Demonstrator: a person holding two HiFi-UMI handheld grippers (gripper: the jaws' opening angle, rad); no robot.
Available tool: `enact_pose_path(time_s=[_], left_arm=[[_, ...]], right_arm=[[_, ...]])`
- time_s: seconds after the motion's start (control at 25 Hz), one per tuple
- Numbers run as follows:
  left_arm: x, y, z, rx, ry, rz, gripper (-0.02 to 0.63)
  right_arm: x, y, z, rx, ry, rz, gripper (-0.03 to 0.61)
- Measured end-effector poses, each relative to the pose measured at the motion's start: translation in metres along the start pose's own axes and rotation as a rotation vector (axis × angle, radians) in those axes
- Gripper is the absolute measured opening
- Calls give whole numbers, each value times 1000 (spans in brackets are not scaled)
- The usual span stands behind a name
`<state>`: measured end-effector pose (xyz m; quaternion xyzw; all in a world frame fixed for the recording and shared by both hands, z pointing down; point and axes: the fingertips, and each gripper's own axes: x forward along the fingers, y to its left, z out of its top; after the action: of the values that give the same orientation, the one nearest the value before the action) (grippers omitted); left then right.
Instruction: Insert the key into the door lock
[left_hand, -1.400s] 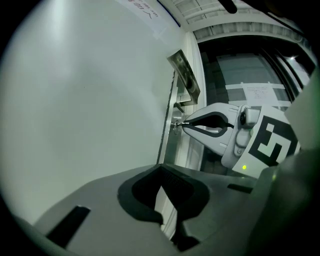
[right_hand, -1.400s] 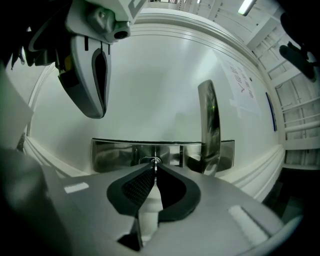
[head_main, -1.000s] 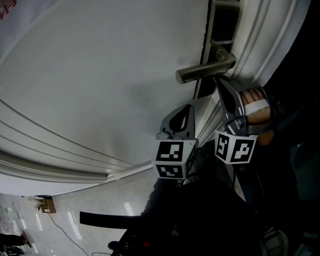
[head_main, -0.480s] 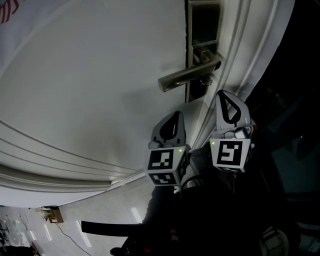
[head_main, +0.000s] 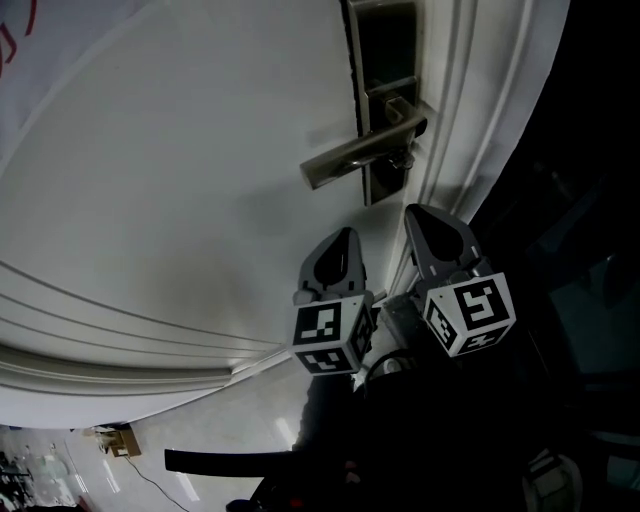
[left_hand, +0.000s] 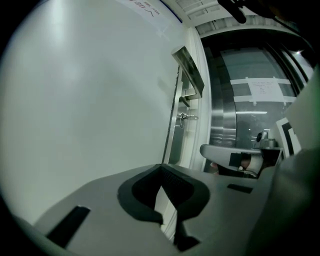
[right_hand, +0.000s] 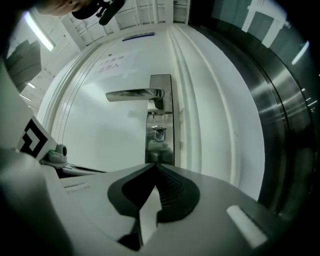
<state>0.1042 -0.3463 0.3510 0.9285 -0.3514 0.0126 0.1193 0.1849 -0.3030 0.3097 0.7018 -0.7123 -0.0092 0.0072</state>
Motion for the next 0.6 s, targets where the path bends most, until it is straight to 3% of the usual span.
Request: enact_pose_path(time_s=[0.6], left_arm=[[1,0,-2,6,-4,-7,2]], right_arm=[[-6,-1,5,-24,-19,6,0]])
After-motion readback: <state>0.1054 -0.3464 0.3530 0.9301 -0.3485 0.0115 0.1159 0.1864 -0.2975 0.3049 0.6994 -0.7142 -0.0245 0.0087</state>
